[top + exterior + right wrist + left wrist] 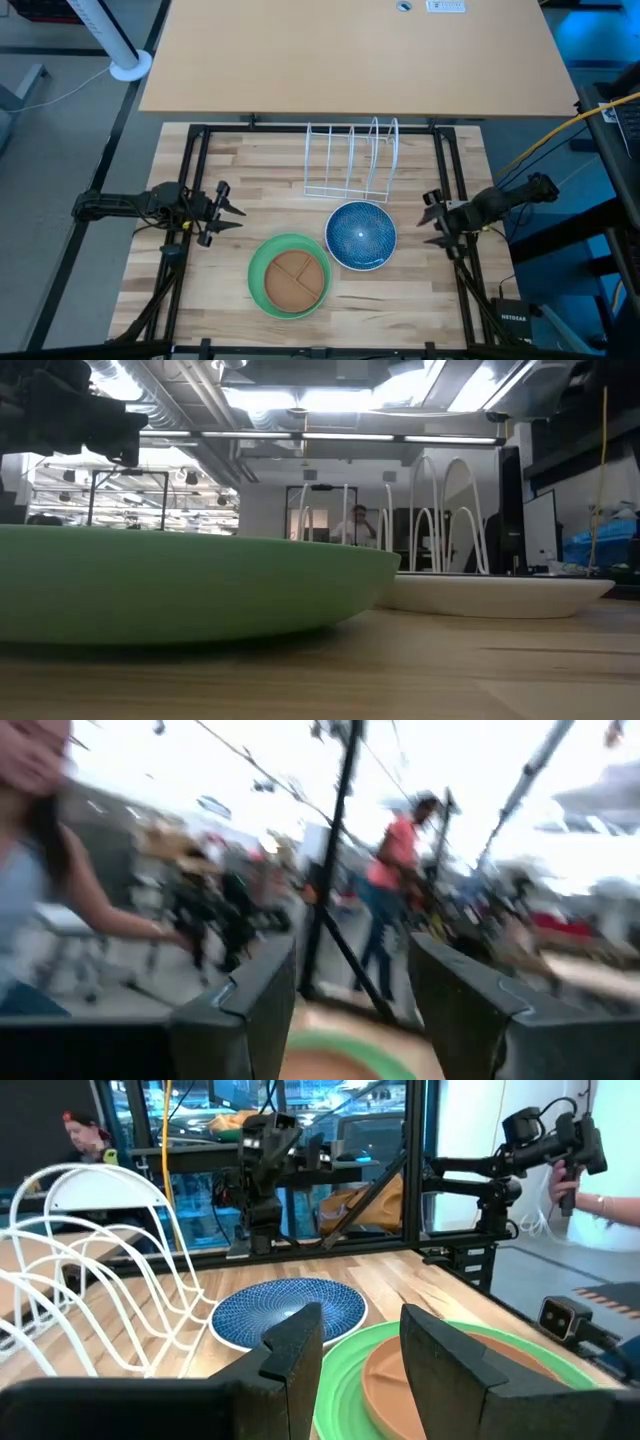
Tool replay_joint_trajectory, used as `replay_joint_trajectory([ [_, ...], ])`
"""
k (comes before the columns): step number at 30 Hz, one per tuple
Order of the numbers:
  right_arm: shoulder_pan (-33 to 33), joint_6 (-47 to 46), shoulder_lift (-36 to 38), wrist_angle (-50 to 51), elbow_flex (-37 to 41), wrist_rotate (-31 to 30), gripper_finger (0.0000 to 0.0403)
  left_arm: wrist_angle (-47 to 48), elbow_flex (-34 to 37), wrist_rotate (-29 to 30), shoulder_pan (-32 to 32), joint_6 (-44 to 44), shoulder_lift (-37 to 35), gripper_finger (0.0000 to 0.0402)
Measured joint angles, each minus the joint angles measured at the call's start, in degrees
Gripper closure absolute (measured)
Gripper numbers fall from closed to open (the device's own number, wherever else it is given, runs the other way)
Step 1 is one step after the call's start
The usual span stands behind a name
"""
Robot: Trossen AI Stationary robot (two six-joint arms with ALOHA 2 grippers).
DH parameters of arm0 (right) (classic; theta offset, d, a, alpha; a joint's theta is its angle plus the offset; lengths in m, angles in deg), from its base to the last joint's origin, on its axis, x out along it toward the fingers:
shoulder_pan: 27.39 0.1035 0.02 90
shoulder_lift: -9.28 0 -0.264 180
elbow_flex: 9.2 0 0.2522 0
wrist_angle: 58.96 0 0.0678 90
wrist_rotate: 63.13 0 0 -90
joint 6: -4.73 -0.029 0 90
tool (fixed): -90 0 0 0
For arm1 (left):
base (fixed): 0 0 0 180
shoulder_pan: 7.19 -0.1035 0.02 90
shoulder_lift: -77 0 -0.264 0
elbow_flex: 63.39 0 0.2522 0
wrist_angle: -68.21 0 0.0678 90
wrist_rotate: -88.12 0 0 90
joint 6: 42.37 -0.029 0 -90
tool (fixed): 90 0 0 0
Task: Sort dishes
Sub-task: Put the brown plate in the dish rack
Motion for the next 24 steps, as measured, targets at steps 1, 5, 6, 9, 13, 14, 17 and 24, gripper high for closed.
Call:
replay_joint_trajectory([
  [1,0.0,-0.2,0.0,-1.7,0.0,2.2,0.0205,0.0,0.0,0.0,0.0,1.1,0.0,0.0274],
  [5,0.0,-3.0,0.0,-9.7,0.0,9.6,0.0205,-0.1,0.0,0.0,0.0,7.8,0.0,0.0274],
  [6,0.0,-3.1,0.0,-11.6,0.0,10.4,0.0205,-0.1,0.0,0.0,0.0,9.4,0.0,0.0274],
  [9,0.0,-3.2,0.0,-16.1,0.0,11.8,0.0205,-0.1,0.0,0.0,0.0,12.9,0.0,0.0274],
  [13,0.0,-5.1,0.0,-16.7,0.0,11.8,0.0205,-0.1,0.0,0.1,0.0,16.3,0.0,0.0274],
  [14,0.0,-5.0,0.0,-16.8,0.0,11.7,0.0205,-0.1,0.0,0.1,0.0,16.6,0.0,0.0274],
  [17,0.0,-4.2,0.0,-18.7,0.0,6.9,0.0205,-0.1,0.0,0.1,0.0,18.5,0.0,0.0274],
  [24,0.0,-15.0,-7.6,-21.6,-0.3,-21.0,0.0205,-0.1,0.0,0.2,0.0,22.3,0.0,0.0274],
])
